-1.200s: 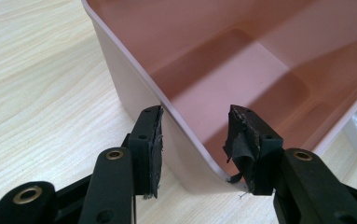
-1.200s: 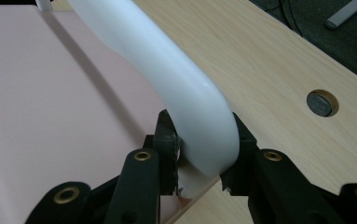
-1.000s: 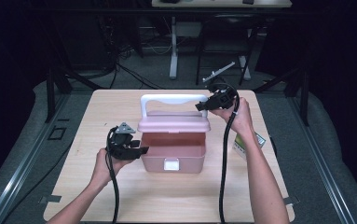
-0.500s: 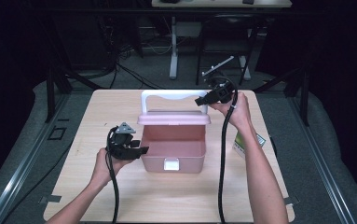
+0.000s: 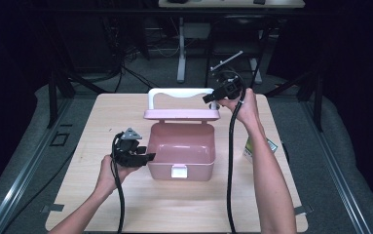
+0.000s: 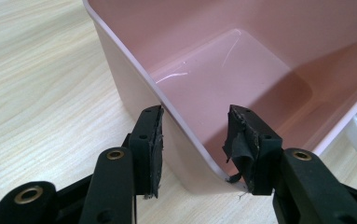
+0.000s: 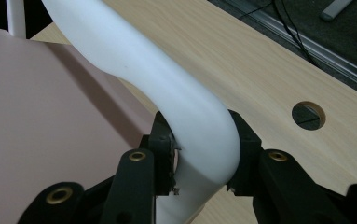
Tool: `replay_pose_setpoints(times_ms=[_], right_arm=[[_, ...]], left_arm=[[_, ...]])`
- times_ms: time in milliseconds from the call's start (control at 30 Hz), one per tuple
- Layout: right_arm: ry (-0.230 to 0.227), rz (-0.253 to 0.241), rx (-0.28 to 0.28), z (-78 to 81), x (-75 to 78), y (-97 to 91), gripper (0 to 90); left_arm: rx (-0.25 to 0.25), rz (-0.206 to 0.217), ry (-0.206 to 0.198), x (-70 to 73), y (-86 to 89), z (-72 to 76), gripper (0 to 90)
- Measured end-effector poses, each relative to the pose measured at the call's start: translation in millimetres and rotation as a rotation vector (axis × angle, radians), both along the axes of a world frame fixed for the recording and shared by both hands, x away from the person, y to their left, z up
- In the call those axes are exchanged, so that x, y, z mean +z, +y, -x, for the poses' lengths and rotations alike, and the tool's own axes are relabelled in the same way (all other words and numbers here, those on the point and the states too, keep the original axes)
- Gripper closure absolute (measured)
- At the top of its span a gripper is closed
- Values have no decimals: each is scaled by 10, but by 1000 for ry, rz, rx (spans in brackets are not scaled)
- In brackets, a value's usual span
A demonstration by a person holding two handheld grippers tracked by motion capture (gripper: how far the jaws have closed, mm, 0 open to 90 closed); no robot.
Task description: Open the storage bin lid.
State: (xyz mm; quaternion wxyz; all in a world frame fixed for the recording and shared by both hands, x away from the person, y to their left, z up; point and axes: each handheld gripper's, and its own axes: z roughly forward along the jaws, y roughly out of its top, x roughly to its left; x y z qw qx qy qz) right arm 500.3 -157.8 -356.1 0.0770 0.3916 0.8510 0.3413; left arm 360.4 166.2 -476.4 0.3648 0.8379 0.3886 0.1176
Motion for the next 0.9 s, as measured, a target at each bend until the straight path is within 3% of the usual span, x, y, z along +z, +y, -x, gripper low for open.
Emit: replay_pose_setpoints(times_ms=[900], right_arm=[[36,-10,-9,-269,-22,1,670]], left_arm=[[2,-5,-8,-2,-8,7,559]])
